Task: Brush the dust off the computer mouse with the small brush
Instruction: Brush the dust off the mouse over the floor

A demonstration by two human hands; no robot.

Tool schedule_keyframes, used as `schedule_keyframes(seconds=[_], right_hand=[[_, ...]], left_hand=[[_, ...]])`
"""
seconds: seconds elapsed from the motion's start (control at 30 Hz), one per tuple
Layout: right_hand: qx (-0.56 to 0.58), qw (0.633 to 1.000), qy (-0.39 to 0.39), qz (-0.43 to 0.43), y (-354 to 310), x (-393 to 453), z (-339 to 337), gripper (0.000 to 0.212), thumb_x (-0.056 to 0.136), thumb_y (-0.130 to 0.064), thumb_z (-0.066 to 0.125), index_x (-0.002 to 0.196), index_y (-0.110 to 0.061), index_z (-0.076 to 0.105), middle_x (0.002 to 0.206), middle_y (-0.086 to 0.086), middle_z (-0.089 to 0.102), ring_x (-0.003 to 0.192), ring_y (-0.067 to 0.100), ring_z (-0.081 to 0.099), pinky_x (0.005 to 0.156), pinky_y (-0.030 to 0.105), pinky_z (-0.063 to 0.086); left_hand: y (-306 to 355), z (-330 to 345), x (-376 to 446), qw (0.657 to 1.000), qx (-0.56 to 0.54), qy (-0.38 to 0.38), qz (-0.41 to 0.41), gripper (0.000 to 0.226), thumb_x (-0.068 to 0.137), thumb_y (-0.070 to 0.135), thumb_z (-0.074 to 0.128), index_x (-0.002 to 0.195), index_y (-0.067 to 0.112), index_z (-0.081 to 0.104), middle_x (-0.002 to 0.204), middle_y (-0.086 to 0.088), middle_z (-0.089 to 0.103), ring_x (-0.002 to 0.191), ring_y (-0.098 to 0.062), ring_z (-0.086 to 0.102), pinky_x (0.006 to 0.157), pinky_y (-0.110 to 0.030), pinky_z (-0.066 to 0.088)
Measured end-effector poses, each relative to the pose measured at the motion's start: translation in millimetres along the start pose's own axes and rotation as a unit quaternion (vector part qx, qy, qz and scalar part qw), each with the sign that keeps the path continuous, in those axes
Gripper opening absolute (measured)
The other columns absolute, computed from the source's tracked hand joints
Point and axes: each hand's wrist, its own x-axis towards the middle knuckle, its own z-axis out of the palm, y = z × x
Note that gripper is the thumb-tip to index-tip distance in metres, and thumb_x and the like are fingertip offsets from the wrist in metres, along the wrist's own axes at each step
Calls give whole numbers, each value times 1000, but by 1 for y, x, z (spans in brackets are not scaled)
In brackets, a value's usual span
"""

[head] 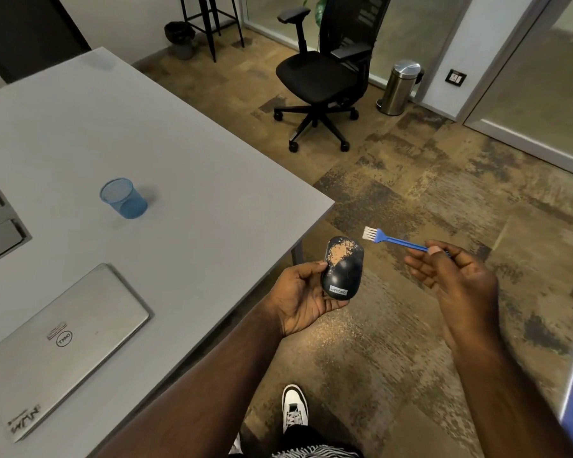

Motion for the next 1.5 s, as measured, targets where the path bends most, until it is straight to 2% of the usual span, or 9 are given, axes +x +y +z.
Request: schedule_keyframes(seconds=[0.33, 0.5, 0.6, 0.67, 0.83, 0.97, 1.13, 1.33, 1.5], right_hand=[[-51, 997, -34, -47, -9, -21, -1, 19, 98, -8, 58, 97, -22, 71, 83, 3, 79, 80, 22, 77, 71, 25, 61], [-167, 975, -105, -107, -4, -37, -4, 21, 94, -13, 65, 95, -32, 73, 81, -6, 78, 65, 48, 67, 63, 39, 53], [-218, 952, -143, -164, -2, -44, 0, 28, 91, -11, 68, 93, -39, 72, 84, -16, 77, 54, 1, 66, 54, 14, 48], [-245, 945, -124, -176, 0, -44, 2, 27, 91, -11, 68, 95, -37, 71, 87, -21, 75, 61, -10, 67, 53, 5, 45], [-266, 942, -36, -202, -1, -30, -5, 17, 95, -25, 62, 108, -33, 69, 79, -21, 71, 59, -15, 63, 49, 0, 39], [-255, 948, -19, -189, -5, -26, -9, 18, 95, -23, 62, 106, -36, 67, 79, -23, 72, 74, -12, 70, 60, 7, 52], [-243, 950, -66, -185, -1, -36, -7, 22, 93, -16, 66, 100, -36, 69, 90, -24, 74, 52, -14, 60, 46, 0, 38], [-246, 956, 5, -159, 1, -22, -15, 14, 93, -25, 63, 102, -35, 69, 82, -36, 70, 67, -9, 70, 54, 9, 51], [-238, 957, -40, -162, 1, -27, -16, 12, 87, -37, 60, 94, -40, 70, 79, -25, 74, 38, -7, 53, 36, 6, 33]], left_hand=[[-7, -2, 15, 1000, -21, -5, -9, 61, 99, 49, 26, 136, 5, 47, 122, -21, 60, 110, -32, 58, 91, -45, 51], [-10, 2, 21, 999, -43, 29, -5, 57, 100, 41, 32, 137, -1, 44, 116, -22, 63, 105, -34, 60, 88, -46, 54], [-12, 5, 24, 999, -36, 39, 0, 52, 100, 40, 33, 133, 2, 48, 111, -17, 67, 100, -29, 64, 84, -45, 56], [-12, 6, 25, 998, -37, 44, 1, 54, 101, 40, 32, 135, 1, 46, 115, -19, 65, 101, -30, 64, 85, -46, 55], [-13, 8, 25, 998, -49, 45, -12, 60, 100, 43, 33, 138, -3, 41, 112, -27, 62, 94, -35, 66, 81, -45, 57], [-14, 7, 26, 998, -47, 48, -15, 60, 100, 43, 33, 140, -1, 39, 114, -28, 60, 92, -35, 65, 76, -44, 59], [-15, 7, 26, 997, -51, 48, -17, 61, 100, 43, 32, 140, -3, 38, 115, -29, 59, 93, -36, 64, 74, -44, 60], [-16, 10, 25, 997, -57, 43, -23, 60, 100, 43, 32, 142, 1, 36, 114, -30, 58, 93, -37, 63, 74, -43, 60], [-15, 11, 24, 997, -64, 28, -23, 64, 101, 45, 29, 142, -3, 36, 113, -30, 58, 91, -35, 63, 73, -42, 60]])
